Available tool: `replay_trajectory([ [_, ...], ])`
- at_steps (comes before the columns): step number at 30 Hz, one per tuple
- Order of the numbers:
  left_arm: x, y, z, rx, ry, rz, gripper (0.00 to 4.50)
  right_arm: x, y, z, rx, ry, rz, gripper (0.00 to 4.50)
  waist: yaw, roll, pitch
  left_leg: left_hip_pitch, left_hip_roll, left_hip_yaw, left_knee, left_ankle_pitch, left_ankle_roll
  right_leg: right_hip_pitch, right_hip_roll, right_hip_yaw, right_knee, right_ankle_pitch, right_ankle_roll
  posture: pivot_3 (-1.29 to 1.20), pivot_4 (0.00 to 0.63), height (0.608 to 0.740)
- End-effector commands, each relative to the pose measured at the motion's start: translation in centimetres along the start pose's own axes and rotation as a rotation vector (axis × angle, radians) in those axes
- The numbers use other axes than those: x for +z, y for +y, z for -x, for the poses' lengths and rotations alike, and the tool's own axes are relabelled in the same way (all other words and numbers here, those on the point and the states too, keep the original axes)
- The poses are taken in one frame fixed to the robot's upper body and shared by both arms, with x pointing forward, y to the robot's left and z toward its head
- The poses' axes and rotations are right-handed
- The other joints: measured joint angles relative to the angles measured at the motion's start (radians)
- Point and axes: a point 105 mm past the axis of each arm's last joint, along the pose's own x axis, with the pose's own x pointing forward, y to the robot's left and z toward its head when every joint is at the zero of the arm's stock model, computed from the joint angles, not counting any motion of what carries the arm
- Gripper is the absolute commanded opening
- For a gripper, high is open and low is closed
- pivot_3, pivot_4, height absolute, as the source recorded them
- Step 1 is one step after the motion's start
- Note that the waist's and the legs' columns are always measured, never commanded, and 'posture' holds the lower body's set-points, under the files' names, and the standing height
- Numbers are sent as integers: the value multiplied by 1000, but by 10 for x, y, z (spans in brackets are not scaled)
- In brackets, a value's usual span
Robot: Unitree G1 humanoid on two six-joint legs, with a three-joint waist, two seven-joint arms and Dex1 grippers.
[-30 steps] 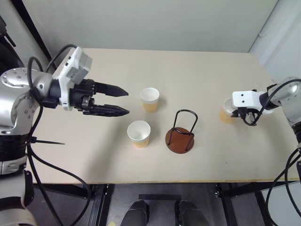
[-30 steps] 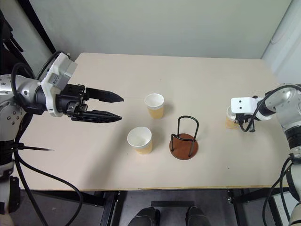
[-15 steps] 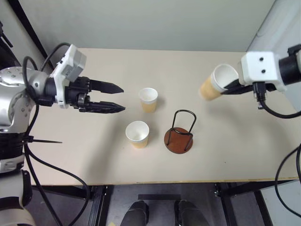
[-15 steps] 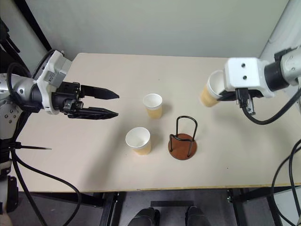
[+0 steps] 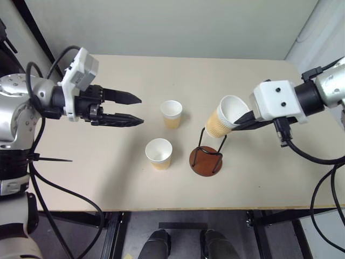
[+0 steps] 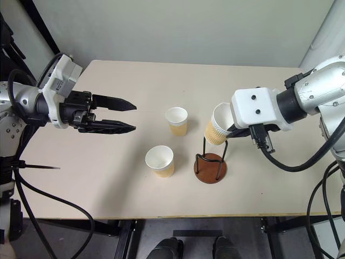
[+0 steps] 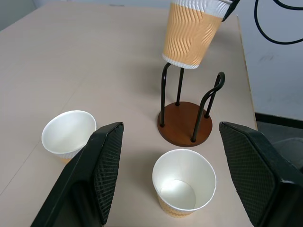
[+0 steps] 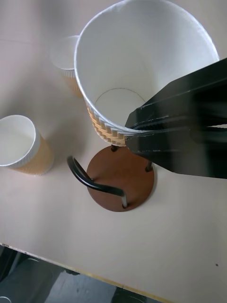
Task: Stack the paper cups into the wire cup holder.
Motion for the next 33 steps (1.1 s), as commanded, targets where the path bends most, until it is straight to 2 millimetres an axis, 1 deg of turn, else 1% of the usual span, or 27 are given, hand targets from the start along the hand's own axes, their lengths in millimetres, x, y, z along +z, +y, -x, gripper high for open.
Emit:
replay_trajectory([
  [1,11,-2,5,13,-19,-53,3471,6,5,2,6,-1,29,18,-1,0,0,0,0,0,0,0,0,0,0,0,0,0,0,0,150,740],
  [11,12,-2,4,20,-27,-57,3471,-4,17,-15,82,15,33,18,-1,0,0,0,0,0,0,0,0,0,0,0,1,0,0,0,150,740],
  [14,11,-2,5,24,-29,-53,3471,0,14,-21,70,-16,32,605,-2,0,0,0,0,0,0,0,0,0,0,0,1,1,2,0,150,740],
  [18,8,-3,5,27,-28,-44,3471,11,3,-22,21,-84,12,1933,-4,0,0,0,0,0,1,1,1,0,0,0,2,2,3,0,150,740],
  [20,8,-3,5,27,-29,-43,3471,13,-1,-20,9,-101,-1,1933,-4,0,0,0,0,0,1,1,1,-1,0,0,2,2,3,0,150,740],
  [23,8,-4,6,30,-29,-41,3471,19,-12,-16,-37,-140,-26,1933,-3,0,0,0,0,0,1,1,1,-1,0,0,2,2,2,0,150,740],
  [25,8,0,7,48,-25,-48,3471,33,-28,-6,-100,-221,-62,1933,-4,0,0,0,0,0,1,1,1,-1,0,0,2,1,2,0,150,740],
  [28,6,16,7,132,17,-106,3471,45,-37,3,-130,-294,-91,1933,-3,0,0,0,0,0,1,1,0,-2,0,1,4,-1,-1,0,150,740],
  [30,7,28,6,191,38,-156,3471,47,-39,5,-140,-301,-97,1933,2,0,0,0,0,-1,1,2,0,-2,1,0,4,-3,-6,0,150,740],
  [32,8,35,4,213,61,-203,3471,47,-39,5,-142,-301,-102,1933,3,0,0,0,0,-2,1,1,0,-2,1,-1,4,-3,-6,0,150,740],
  [33,6,39,2,217,101,-247,3471,48,-38,5,-138,-304,-103,1933,2,0,0,-1,0,-1,1,1,0,-2,0,0,4,-3,-6,0,150,740],
])
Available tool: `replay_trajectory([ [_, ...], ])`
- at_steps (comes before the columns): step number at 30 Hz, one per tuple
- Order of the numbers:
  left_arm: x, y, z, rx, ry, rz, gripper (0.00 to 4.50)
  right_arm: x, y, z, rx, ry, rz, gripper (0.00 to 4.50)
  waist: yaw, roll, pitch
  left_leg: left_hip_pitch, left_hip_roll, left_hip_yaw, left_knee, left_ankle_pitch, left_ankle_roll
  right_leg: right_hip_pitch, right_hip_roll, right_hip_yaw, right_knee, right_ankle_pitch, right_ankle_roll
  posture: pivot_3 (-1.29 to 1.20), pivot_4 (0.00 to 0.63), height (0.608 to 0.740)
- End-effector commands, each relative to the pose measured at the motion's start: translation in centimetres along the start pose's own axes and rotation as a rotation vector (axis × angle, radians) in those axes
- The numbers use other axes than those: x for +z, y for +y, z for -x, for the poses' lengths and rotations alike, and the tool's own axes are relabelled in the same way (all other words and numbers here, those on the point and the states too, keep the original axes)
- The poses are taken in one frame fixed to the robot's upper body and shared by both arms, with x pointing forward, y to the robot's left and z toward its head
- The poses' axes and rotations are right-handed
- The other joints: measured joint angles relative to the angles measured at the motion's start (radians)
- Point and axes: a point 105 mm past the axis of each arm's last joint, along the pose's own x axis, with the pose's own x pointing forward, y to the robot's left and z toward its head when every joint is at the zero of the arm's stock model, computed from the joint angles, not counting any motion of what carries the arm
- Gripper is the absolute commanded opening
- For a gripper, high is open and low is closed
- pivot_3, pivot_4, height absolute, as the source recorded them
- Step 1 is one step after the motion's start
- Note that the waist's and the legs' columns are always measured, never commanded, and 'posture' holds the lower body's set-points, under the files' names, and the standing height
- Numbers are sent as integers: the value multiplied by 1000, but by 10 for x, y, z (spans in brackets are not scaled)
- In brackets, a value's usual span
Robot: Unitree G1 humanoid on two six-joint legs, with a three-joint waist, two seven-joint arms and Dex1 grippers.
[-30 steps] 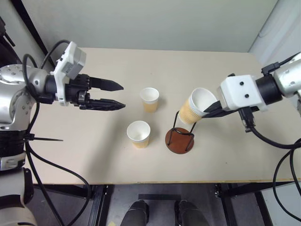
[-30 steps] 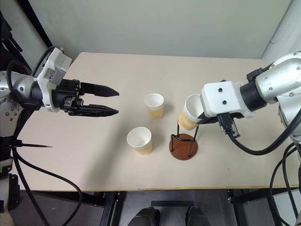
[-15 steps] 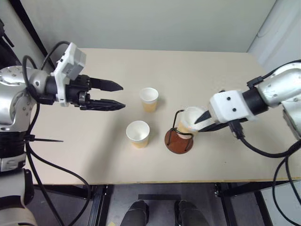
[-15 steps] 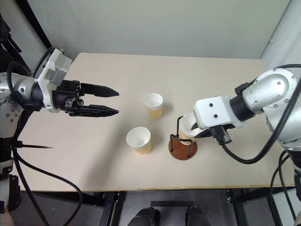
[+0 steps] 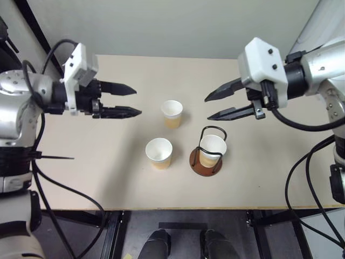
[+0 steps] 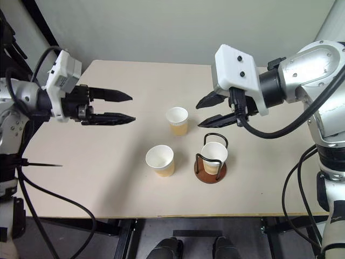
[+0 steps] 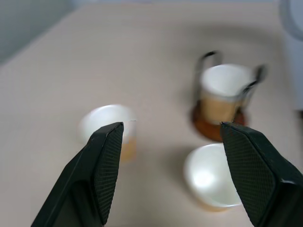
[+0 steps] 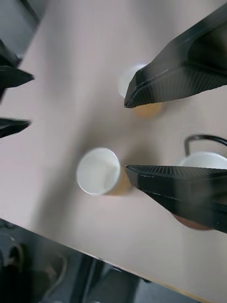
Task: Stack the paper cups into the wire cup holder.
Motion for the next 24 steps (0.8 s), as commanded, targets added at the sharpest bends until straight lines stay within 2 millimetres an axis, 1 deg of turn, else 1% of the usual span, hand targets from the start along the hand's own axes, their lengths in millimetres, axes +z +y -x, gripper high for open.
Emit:
replay_trajectory([
  [1,2,10,-4,34,77,-166,3471,9,-1,7,-26,-22,15,1933,-2,0,0,0,0,0,0,0,0,0,0,0,0,0,0,0,150,740],
  [4,-7,18,-13,35,183,-295,3471,17,2,8,5,-53,24,1933,-2,0,0,0,0,0,0,0,0,-1,0,0,0,1,1,0,150,740],
  [7,-13,25,-24,18,243,-368,3471,23,4,10,24,-74,23,1933,-3,0,0,-1,0,0,-1,-1,1,-2,0,0,0,3,6,0,150,740],
  [9,-16,28,-31,1,282,-425,3471,24,4,12,31,-75,18,1933,-2,0,0,-2,0,0,-1,-1,2,-2,0,0,0,4,6,0,150,740],
  [13,-14,34,-50,-40,322,-520,3471,24,4,17,48,-54,8,1933,-1,0,0,-4,0,-1,-1,-3,5,-3,0,0,-2,4,8,0,150,740],
  [15,-14,36,-60,-61,347,-547,3471,23,2,19,45,-41,8,1933,-1,0,0,-5,0,-1,-1,-6,10,-4,-1,-1,-3,5,8,0,150,740],
  [19,-21,39,-73,-102,426,-608,3471,21,1,23,46,-14,5,1933,-2,0,0,-9,0,-2,0,-5,9,-8,-1,-1,-3,5,9,0,150,740],
  [21,-22,41,-78,-115,445,-632,3471,20,0,25,44,-6,4,1933,-3,0,0,-10,0,-2,-1,-5,9,-8,-1,-1,-5,5,9,0,150,740],
  [24,-24,38,-86,-168,480,-668,3471,19,-2,27,37,3,-3,1933,-2,0,0,-15,0,-2,1,-5,8,-12,-1,-2,-5,6,10,0,150,740],
])
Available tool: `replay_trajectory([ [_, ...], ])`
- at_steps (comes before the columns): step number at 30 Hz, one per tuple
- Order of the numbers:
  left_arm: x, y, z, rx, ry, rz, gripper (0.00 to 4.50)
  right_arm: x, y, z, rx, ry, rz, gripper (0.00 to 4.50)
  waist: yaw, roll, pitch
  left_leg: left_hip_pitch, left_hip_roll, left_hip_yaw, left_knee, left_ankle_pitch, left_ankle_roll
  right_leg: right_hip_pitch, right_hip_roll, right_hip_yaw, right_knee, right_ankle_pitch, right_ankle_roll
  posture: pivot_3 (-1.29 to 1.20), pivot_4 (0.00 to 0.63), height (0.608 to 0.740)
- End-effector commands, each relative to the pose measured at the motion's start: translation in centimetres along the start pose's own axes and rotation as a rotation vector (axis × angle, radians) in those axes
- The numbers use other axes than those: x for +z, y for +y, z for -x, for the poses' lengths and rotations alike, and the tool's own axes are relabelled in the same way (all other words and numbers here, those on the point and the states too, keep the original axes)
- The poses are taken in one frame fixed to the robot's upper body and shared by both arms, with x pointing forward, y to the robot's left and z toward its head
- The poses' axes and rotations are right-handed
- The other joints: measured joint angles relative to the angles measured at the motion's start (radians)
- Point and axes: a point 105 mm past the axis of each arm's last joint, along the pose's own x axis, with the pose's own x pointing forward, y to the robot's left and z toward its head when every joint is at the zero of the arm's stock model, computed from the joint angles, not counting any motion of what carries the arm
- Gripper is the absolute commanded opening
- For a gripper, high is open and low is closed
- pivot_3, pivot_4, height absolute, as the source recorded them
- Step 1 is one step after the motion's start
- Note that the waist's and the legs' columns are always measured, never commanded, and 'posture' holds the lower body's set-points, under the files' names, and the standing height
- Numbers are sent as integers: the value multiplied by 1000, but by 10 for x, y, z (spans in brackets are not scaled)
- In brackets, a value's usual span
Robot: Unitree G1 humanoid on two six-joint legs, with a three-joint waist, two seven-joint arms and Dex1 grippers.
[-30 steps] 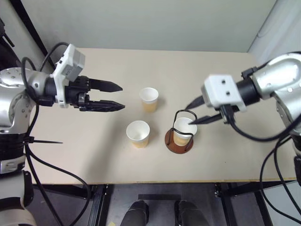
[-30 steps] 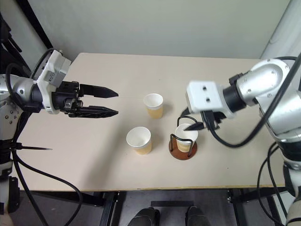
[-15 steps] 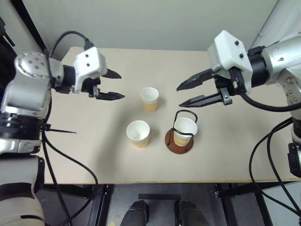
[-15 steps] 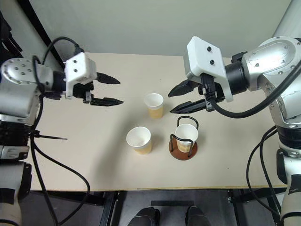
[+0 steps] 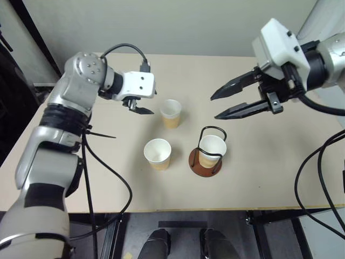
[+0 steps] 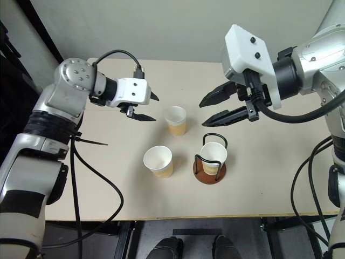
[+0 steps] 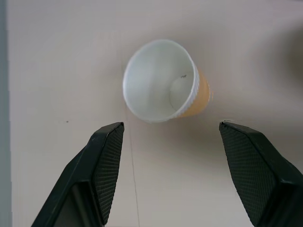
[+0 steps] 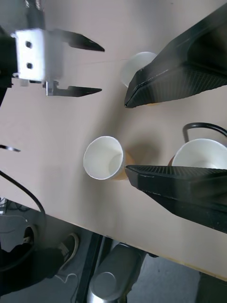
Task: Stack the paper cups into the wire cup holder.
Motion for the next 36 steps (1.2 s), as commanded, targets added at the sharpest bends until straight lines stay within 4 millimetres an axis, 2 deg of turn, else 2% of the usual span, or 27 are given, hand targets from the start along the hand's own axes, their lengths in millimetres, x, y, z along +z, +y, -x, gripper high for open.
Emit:
replay_trajectory([
  [1,4,9,4,-4,50,-93,3471,7,-3,9,-28,15,39,1933,1,0,0,-3,0,-1,2,1,-2,-2,0,0,0,0,1,0,150,740],
  [7,7,14,-7,-6,64,-107,3471,6,-5,10,-29,21,36,1933,1,0,0,-4,0,-1,2,2,-4,-2,-1,0,-3,1,2,0,150,740],
  [17,16,5,-31,-76,29,-131,3471,4,-5,9,-28,25,34,1933,6,0,0,-6,-1,-2,4,2,-4,-2,-2,-1,-3,2,4,0,150,740],
  [26,10,-2,-49,-91,63,-147,3471,0,-4,12,-50,38,19,1933,7,0,0,-6,-1,-2,6,3,-5,-2,-1,-2,-2,3,5,0,150,740],
  [29,8,-4,-53,-97,67,-141,2940,-2,-5,13,-57,43,14,1979,6,0,0,-7,-2,-2,6,3,-5,-2,-1,-2,-1,3,6,0,150,740],
  [33,7,-6,-55,-108,55,-111,1562,-5,-5,13,-61,47,10,1979,7,0,0,-7,-1,-3,7,3,-4,-2,-2,-1,-1,3,6,0,150,740],
  [36,13,-5,-51,-127,4,-70,482,-6,-5,13,-64,51,8,1979,7,0,0,-7,-1,-3,9,3,-4,-2,-2,-1,-1,3,6,0,150,740],
])
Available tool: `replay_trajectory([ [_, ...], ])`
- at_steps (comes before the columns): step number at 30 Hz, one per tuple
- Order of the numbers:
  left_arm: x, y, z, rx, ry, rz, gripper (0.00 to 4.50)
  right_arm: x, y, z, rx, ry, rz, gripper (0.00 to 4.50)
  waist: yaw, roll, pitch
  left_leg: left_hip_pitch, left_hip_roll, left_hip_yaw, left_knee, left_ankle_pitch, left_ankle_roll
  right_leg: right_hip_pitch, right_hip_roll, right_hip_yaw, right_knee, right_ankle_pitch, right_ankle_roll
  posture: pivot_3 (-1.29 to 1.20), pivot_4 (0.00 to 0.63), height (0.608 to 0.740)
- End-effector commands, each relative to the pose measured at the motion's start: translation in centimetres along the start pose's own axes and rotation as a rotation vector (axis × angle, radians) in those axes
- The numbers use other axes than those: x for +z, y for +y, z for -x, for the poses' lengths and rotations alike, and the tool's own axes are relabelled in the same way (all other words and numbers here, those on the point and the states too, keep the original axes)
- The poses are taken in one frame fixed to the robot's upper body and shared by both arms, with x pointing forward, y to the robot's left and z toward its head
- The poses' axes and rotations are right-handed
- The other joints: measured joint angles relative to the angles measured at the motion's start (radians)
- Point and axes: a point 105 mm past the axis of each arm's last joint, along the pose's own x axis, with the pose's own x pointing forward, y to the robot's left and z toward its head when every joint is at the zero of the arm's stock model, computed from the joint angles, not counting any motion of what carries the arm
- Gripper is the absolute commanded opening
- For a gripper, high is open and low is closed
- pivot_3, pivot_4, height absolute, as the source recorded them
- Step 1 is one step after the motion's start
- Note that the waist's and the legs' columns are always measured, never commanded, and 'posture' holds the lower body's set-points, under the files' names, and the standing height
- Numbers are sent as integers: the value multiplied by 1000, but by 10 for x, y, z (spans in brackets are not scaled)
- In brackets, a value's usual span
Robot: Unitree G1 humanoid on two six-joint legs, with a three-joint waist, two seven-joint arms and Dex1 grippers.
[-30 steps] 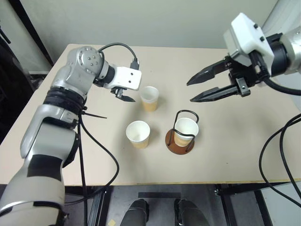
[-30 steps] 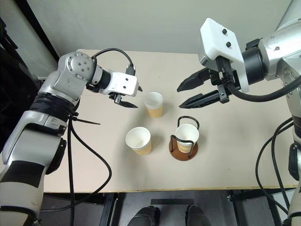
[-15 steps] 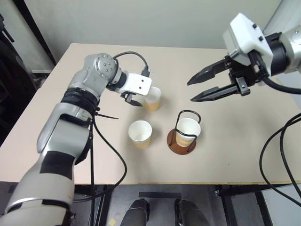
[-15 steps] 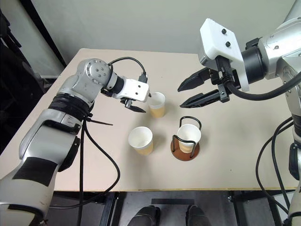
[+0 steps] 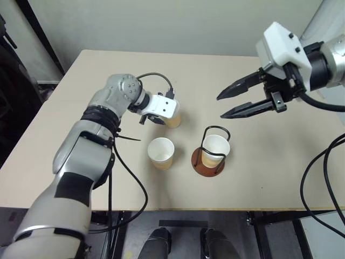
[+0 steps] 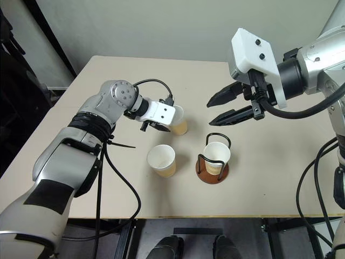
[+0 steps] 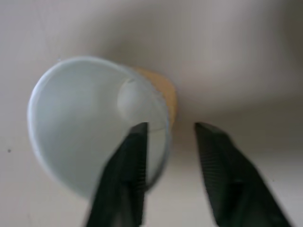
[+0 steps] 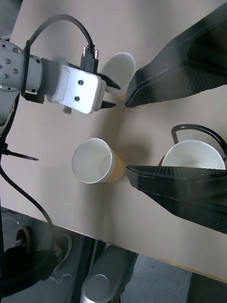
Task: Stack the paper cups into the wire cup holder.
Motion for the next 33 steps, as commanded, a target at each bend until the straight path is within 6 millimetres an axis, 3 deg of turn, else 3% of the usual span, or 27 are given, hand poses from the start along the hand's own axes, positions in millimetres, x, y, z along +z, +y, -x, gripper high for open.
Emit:
replay_trajectory([
  [1,17,19,20,40,-79,7,142,5,-3,10,-51,9,34,1979,0,0,0,0,-1,1,0,0,0,0,1,-1,0,0,0,0,150,740],
  [5,25,25,36,36,-125,11,30,3,-3,10,-52,13,32,1979,2,0,0,-2,-1,0,3,-1,1,0,1,-1,0,1,1,0,150,740],
  [10,45,30,70,0,-262,16,30,-1,-2,12,-49,29,18,1979,-2,0,0,-2,-1,3,7,-3,5,0,3,-1,2,1,2,0,150,740],
  [15,59,30,111,41,-349,29,30,-24,3,17,-36,106,-12,1979,-5,0,0,-5,3,4,13,-4,5,-2,0,3,4,1,3,0,150,740],
  [20,96,29,157,55,-530,40,30,-27,9,18,-36,99,-29,1979,-2,1,1,-4,1,10,13,-4,5,-2,-1,3,7,1,4,0,150,740],
  [23,114,20,169,20,-594,24,30,-31,9,19,-56,99,-51,1979,-2,2,1,-3,1,9,14,-4,6,-1,-2,3,7,1,3,0,150,740],
  [26,124,13,172,-17,-614,3,0,-41,13,25,-79,127,-101,2529,-1,2,1,1,0,11,14,-3,6,2,-1,3,9,1,3,0,150,740],
  [32,130,9,169,-60,-604,-21,0,-54,14,43,-166,183,-136,4484,-4,3,2,6,0,10,14,-5,10,6,-2,4,11,0,3,0,150,740],
  [33,131,10,167,-65,-597,-28,0,-56,14,48,-185,192,-146,4484,-3,3,2,7,0,11,13,-6,14,6,0,3,11,1,2,0,150,740],
])
